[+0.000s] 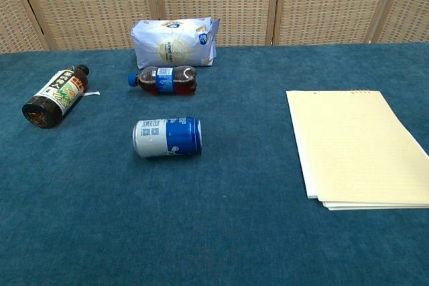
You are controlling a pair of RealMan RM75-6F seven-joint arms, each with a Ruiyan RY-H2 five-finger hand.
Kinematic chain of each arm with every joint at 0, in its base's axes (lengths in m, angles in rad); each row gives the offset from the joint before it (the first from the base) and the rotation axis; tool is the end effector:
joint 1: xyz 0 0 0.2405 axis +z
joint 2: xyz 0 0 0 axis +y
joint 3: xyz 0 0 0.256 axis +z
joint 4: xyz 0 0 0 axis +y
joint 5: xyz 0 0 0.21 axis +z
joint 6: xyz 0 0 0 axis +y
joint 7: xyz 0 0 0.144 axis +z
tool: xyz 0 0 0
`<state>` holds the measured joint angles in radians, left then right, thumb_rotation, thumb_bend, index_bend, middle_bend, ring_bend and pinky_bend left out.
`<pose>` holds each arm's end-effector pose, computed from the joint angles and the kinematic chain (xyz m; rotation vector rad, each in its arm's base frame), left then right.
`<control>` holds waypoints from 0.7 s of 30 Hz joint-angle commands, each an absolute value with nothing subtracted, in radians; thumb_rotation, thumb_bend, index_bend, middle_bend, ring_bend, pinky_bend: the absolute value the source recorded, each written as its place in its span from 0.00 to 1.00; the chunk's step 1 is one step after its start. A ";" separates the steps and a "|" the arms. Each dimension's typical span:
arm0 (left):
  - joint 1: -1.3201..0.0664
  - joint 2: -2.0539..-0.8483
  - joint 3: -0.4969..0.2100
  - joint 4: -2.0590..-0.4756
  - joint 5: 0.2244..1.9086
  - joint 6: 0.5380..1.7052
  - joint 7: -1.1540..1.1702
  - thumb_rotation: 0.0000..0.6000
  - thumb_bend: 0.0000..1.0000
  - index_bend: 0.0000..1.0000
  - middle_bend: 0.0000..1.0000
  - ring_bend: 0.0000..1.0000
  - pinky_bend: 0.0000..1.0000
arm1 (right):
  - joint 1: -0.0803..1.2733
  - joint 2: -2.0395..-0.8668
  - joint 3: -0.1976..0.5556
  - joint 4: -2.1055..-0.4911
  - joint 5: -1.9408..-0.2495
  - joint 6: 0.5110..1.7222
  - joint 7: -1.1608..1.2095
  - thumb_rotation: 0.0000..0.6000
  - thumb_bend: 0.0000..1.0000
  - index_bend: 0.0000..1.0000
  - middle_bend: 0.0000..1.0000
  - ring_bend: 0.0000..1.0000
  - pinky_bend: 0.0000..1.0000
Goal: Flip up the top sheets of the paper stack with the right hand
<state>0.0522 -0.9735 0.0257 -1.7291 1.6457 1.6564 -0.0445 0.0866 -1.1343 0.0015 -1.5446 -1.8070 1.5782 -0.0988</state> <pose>-0.2948 0.1228 0.1980 -1.3694 -0.8794 -0.9532 -0.2818 -0.1653 0.1469 1.6547 -0.6209 0.9856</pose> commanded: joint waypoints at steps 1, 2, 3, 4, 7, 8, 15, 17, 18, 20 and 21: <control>0.047 -0.976 0.022 -1.734 1.635 1.643 -0.033 1.00 0.00 0.00 0.00 0.00 0.00 | 0.160 -1.172 0.000 -1.494 -1.844 1.496 -0.068 1.00 0.00 0.00 0.00 0.00 0.00; 0.044 -0.977 0.020 -1.737 1.630 1.638 -0.027 1.00 0.00 0.00 0.00 0.00 0.00 | 0.177 -1.182 0.000 -1.484 -1.854 1.479 -0.064 1.00 0.01 0.00 0.00 0.00 0.00; 0.042 -0.977 0.018 -1.740 1.624 1.632 -0.023 1.00 0.00 0.00 0.00 0.00 0.00 | 0.196 -1.194 -0.001 -1.473 -1.866 1.460 -0.064 1.00 0.02 0.00 0.00 0.00 0.00; 0.040 -0.978 0.016 -1.743 1.619 1.627 -0.018 1.00 0.00 0.00 0.00 0.00 0.00 | 0.212 -1.206 0.000 -1.464 -1.871 1.442 -0.066 1.00 0.03 0.01 0.00 0.00 0.00; 0.035 -0.979 0.014 -1.749 1.609 1.616 -0.006 1.00 0.00 0.00 0.00 0.00 0.00 | 0.253 -1.236 -0.003 -1.444 -1.876 1.387 -0.072 1.00 0.04 0.03 0.00 0.00 0.00; 0.034 -0.980 0.013 -1.750 1.607 1.614 -0.003 1.00 0.00 0.00 0.00 0.00 0.00 | 0.264 -1.244 -0.004 -1.441 -1.873 1.367 -0.074 1.00 0.05 0.03 0.00 0.00 0.00; 0.029 -0.982 0.010 -1.753 1.595 1.602 0.008 1.00 0.00 0.00 0.00 0.00 0.00 | 0.319 -1.303 -0.003 -1.409 -1.837 1.262 -0.106 1.00 0.14 0.05 0.00 0.00 0.00; 0.028 -0.983 0.009 -1.753 1.592 1.598 0.010 1.00 0.00 0.00 0.00 0.00 0.00 | 0.330 -1.321 -0.004 -1.395 -1.827 1.233 -0.117 1.00 0.18 0.06 0.00 0.00 0.00; 0.026 -0.984 0.008 -1.754 1.589 1.595 0.012 1.00 0.00 0.00 0.00 0.00 0.00 | 0.338 -1.337 -0.003 -1.384 -1.817 1.215 -0.125 1.00 0.20 0.06 0.00 0.00 0.00; 0.024 -0.984 0.007 -1.757 1.585 1.590 0.017 1.00 0.00 0.00 0.00 0.00 0.00 | 0.348 -1.364 -0.003 -1.360 -1.802 1.193 -0.142 1.00 0.24 0.07 0.00 0.00 0.00; 0.023 -0.985 0.006 -1.757 1.583 1.588 0.019 1.00 0.00 0.00 0.00 0.00 0.00 | 0.352 -1.371 -0.005 -1.352 -1.798 1.187 -0.148 1.00 0.25 0.07 0.00 0.00 0.00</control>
<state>0.0239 -0.9845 0.0066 -1.7568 1.5835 1.5890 0.0182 0.3407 -1.3533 -0.0035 -1.3697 -1.8113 1.2041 -0.1333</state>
